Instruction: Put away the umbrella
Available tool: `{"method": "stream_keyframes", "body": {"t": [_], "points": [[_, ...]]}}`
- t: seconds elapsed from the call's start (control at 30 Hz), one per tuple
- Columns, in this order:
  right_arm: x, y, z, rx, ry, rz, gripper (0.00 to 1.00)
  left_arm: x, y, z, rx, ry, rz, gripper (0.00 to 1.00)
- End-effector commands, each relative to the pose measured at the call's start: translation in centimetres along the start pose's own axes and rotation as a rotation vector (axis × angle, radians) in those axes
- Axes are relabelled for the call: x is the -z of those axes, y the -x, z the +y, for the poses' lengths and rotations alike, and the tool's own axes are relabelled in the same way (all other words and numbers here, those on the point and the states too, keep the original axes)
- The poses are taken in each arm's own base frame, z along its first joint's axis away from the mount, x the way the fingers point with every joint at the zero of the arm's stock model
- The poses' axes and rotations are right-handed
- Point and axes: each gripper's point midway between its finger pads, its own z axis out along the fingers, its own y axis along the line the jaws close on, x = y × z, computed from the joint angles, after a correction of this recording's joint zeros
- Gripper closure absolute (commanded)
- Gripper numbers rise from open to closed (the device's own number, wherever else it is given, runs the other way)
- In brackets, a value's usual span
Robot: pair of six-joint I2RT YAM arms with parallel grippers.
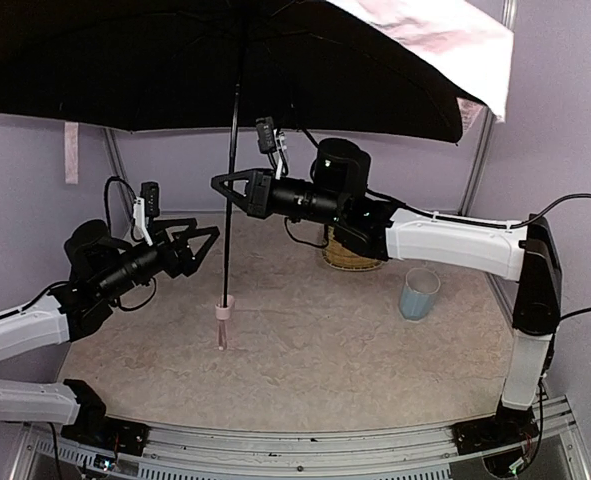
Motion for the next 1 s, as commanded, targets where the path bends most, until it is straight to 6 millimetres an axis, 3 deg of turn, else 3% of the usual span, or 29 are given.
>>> {"method": "stream_keyframes", "body": {"t": [0.0,0.17,0.4,0.53,0.57,0.67,0.77,0.87,0.97], "points": [[2.3,5.4,4.3,0.003,0.141,-0.207,1.00,0.1,-0.6,-7.2,0.049,-0.324,-0.014,0.03],[2.4,4.4,4.7,-0.023,0.145,-0.183,1.00,-0.9,-2.1,-9.0,0.081,-0.367,0.010,0.09],[2.4,3.3,5.2,-0.015,0.158,-0.132,1.00,-1.3,-2.5,-10.2,0.093,-0.403,0.020,0.44],[2.2,2.5,4.8,-0.022,0.149,-0.100,1.00,-1.3,-2.5,-10.3,0.096,-0.399,0.016,0.82],[2.2,2.4,4.9,-0.017,0.154,-0.097,1.00,-1.3,-2.7,-10.4,0.098,-0.403,0.021,0.88],[2.4,2.8,5.3,0.004,0.162,-0.099,1.00,-1.3,-3.3,-11.0,0.114,-0.426,0.043,0.98],[2.8,3.3,4.9,0.010,0.150,-0.110,1.00,-1.3,-3.7,-11.5,0.127,-0.422,0.046,1.00],[3.7,4.2,3.5,-0.025,0.131,-0.134,0.78,-1.2,-4.0,-12.0,0.119,-0.404,0.025,1.00],[4.5,6.0,2.2,-0.055,0.126,-0.195,0.47,-0.7,-3.9,-12.0,0.120,-0.370,-0.038,1.00]]}}
